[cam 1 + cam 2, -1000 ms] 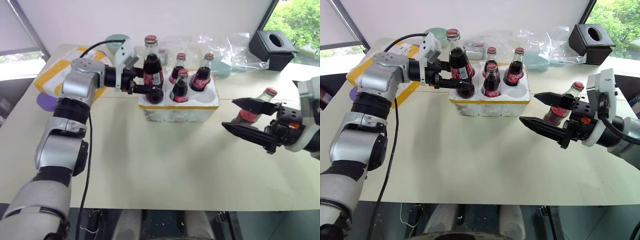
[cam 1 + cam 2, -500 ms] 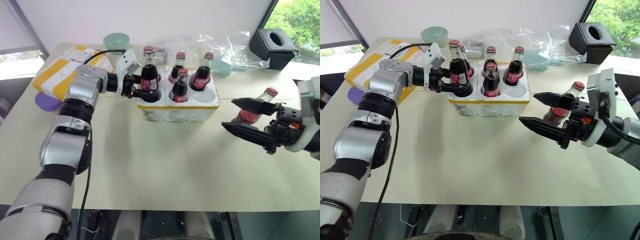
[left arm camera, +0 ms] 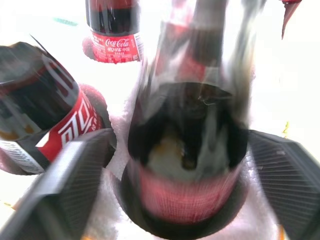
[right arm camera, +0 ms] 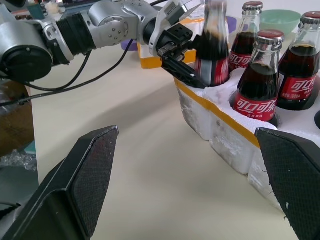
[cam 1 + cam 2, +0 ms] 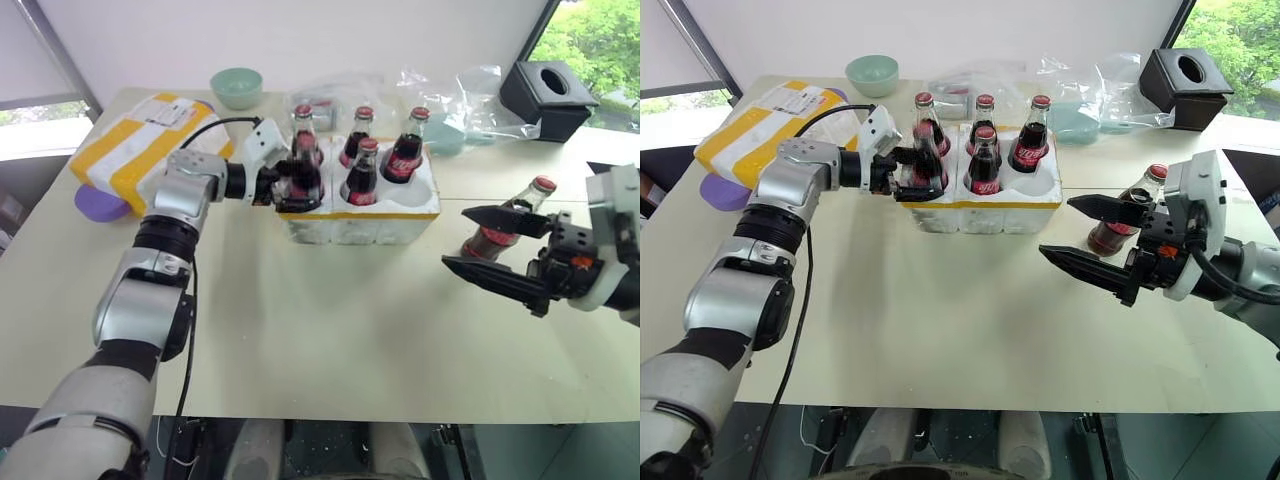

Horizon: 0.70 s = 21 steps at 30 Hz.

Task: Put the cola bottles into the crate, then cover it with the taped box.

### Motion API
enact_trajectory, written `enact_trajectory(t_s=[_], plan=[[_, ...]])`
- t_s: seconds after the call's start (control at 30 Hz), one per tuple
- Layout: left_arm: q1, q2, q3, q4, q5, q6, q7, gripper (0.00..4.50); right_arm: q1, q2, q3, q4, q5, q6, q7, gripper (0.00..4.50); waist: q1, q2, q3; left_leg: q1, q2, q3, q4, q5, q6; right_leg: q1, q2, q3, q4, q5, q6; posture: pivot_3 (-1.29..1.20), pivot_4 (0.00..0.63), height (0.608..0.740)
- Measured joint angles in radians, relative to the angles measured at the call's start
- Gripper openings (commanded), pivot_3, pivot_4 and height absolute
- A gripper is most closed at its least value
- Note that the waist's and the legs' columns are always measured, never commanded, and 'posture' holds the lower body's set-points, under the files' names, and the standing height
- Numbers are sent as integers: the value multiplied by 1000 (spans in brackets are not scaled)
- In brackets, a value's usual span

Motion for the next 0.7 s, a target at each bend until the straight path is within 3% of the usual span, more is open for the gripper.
enact_trajectory(t_s=[0.23, 0.37, 0.57, 0.7], plan=[[4, 10, 6, -3, -1, 0, -2, 4441, -12, -2, 10, 6, -39, -16, 38, 4500, -2, 0, 0, 4, 0, 0, 0, 0, 0, 4, 0, 0, -1, 0, 0, 0, 150, 739], [36, 73, 19, -79, -37, 66, -65, 4441, -10, -2, 12, 10, -57, -24, 50, 4500, -12, 0, 0, 3, 1, 0, -2, 0, 0, 2, 1, 0, -1, 0, 0, 0, 150, 739], [115, 328, 92, -370, -201, 357, -265, 4441, 71, 1, -8, 9, -72, -20, 64, 4500, -28, 0, 0, 1, 1, -1, -2, 0, 0, -1, 1, 0, 1, 0, 0, 0, 150, 739], [178, 500, 157, -647, -433, 614, -383, 4441, 164, 25, -81, -11, -58, -7, 54, 4500, -18, 1, 0, 1, 1, -2, -2, 0, 0, 1, 0, 0, 0, 0, 0, 0, 150, 739]])
